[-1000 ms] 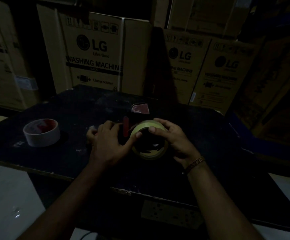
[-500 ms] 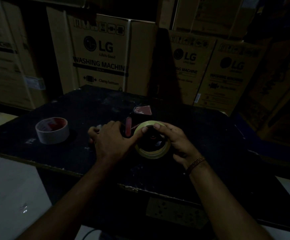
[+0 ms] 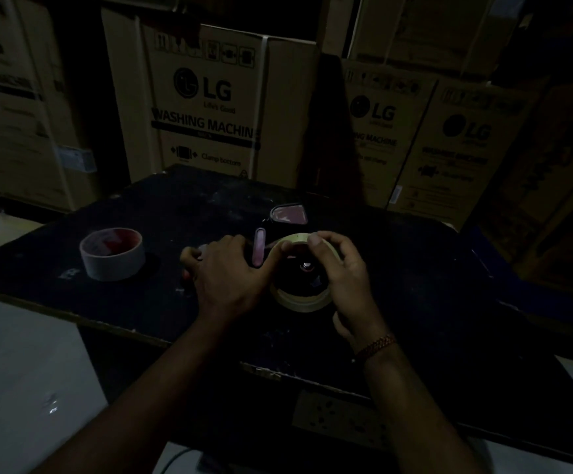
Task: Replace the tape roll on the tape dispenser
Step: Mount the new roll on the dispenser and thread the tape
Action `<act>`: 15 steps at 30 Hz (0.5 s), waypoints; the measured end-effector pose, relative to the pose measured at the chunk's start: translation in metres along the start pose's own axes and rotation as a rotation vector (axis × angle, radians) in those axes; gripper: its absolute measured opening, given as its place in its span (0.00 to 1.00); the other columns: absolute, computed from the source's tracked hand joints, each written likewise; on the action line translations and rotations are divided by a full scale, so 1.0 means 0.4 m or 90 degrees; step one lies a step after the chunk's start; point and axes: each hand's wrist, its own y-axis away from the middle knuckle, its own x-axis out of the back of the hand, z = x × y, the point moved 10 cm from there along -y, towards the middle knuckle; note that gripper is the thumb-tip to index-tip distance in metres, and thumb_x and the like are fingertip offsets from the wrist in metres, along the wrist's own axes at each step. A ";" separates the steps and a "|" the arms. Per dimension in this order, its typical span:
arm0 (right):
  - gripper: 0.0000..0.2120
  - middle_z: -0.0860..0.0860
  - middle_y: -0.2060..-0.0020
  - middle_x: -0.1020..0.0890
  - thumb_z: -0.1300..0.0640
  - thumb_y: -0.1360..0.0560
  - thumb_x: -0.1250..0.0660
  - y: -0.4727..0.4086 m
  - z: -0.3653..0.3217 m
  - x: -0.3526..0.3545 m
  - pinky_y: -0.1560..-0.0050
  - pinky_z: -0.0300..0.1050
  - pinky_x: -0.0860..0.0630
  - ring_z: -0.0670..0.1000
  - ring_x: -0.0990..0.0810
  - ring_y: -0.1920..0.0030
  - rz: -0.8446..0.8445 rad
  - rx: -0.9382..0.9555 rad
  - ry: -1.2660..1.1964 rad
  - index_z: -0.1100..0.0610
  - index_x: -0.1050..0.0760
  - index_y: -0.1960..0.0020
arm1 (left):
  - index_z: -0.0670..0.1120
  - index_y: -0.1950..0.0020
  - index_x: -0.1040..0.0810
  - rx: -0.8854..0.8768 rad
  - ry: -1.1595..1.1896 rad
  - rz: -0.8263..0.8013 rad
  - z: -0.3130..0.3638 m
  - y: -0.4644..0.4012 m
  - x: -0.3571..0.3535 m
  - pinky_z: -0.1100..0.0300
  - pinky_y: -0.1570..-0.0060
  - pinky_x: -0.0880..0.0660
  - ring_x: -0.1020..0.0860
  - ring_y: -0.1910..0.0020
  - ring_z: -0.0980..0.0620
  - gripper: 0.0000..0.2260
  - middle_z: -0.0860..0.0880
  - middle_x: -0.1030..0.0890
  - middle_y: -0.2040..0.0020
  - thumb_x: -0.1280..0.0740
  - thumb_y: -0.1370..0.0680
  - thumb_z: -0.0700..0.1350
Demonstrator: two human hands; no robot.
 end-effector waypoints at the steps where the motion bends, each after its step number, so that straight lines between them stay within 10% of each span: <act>1: 0.15 0.52 0.47 0.12 0.52 0.21 0.27 0.006 0.002 0.002 0.58 0.34 0.20 0.42 0.13 0.53 0.014 0.005 -0.008 0.59 0.20 0.38 | 0.50 0.67 0.31 -0.002 -0.005 -0.006 0.000 -0.001 -0.001 0.43 0.49 0.30 0.26 0.64 0.48 0.36 0.52 0.28 0.67 0.54 0.25 0.81; 15: 0.12 0.52 0.47 0.12 0.51 0.20 0.29 0.036 -0.014 0.028 0.50 0.40 0.18 0.48 0.13 0.46 -0.018 0.019 0.074 0.56 0.16 0.41 | 0.53 0.50 0.25 -0.060 0.059 -0.148 -0.020 0.044 -0.036 0.52 0.49 0.31 0.23 0.51 0.52 0.30 0.55 0.22 0.56 0.44 0.26 0.79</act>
